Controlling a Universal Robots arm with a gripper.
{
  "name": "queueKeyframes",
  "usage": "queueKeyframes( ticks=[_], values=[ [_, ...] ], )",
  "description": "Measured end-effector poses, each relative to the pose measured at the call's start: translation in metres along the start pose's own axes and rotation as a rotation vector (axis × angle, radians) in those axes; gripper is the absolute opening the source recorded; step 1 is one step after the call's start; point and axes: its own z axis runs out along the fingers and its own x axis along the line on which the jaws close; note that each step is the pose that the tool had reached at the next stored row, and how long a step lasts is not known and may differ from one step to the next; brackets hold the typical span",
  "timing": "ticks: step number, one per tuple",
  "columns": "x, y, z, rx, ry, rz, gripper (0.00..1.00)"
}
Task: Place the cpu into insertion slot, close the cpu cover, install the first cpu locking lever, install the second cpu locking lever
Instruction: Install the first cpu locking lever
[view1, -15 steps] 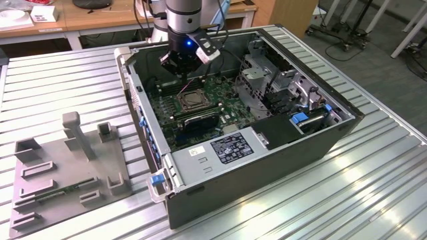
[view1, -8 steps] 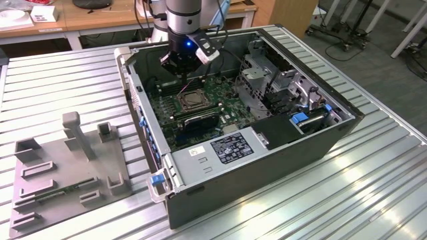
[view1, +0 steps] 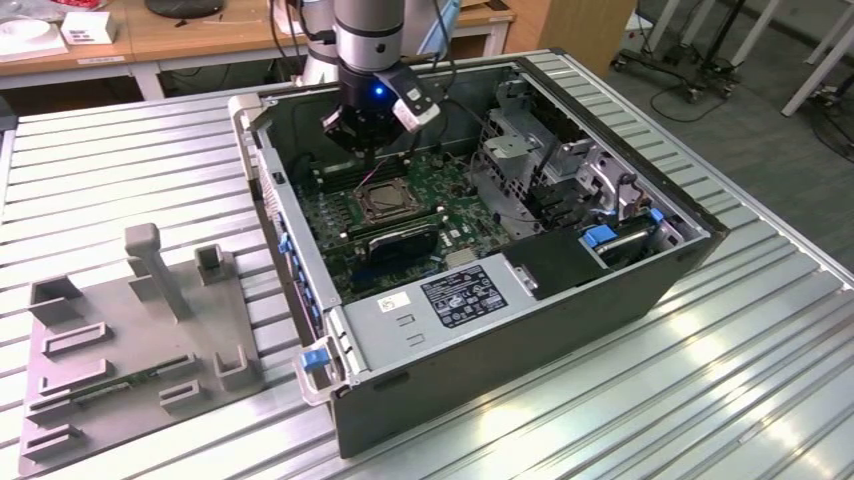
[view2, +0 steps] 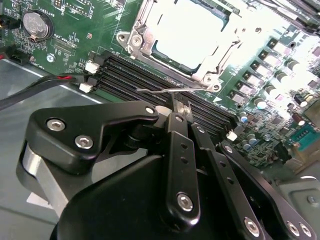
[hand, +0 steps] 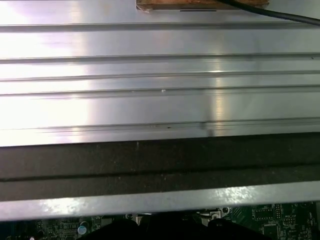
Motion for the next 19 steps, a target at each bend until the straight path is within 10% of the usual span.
queueKeyframes(
  ticks=[19],
  values=[
    [-0.0043, 0.0001, 0.0053, 0.0, -0.0001, 0.0, 0.11]
  ],
)
